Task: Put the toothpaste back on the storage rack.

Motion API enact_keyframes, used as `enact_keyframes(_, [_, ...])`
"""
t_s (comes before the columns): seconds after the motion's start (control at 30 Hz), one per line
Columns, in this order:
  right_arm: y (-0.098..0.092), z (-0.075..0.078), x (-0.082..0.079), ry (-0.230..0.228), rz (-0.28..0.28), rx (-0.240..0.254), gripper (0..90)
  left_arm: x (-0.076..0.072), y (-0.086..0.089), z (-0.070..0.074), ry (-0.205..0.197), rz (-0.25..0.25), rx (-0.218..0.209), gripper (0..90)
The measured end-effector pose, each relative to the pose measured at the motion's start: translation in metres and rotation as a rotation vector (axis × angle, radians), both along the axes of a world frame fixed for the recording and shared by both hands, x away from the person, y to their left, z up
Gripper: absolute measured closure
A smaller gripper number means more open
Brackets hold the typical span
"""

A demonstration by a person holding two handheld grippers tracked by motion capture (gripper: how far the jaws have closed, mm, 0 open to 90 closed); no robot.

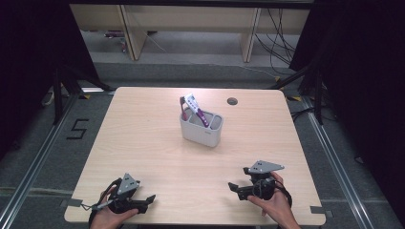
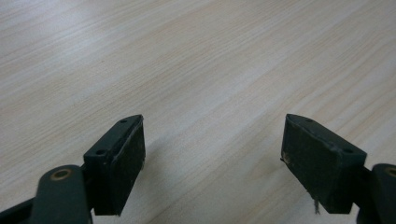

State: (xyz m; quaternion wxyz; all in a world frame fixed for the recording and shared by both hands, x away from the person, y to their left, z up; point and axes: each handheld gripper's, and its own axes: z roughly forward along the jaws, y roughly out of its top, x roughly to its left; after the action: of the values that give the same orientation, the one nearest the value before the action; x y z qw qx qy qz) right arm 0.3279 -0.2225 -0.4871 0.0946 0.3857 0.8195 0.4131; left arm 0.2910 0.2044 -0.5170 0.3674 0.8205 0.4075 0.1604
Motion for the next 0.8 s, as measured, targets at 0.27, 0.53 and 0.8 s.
enact_keyframes(0.27, [-0.007, -0.005, -0.008, 0.032, -0.007, -0.030, 16.7, 0.000, 0.000, 0.000, -0.001, 0.000, 0.000, 21.3])
enact_keyframes(0.53, [-0.012, -0.008, -0.015, -0.022, 0.029, -0.062, 16.7, -0.001, -0.001, 0.000, -0.001, 0.005, -0.007, 21.2])
enact_keyframes(0.8, [-0.015, -0.009, -0.020, -0.006, 0.035, -0.065, 16.7, 0.000, 0.000, 0.000, 0.002, -0.002, 0.002, 21.3])
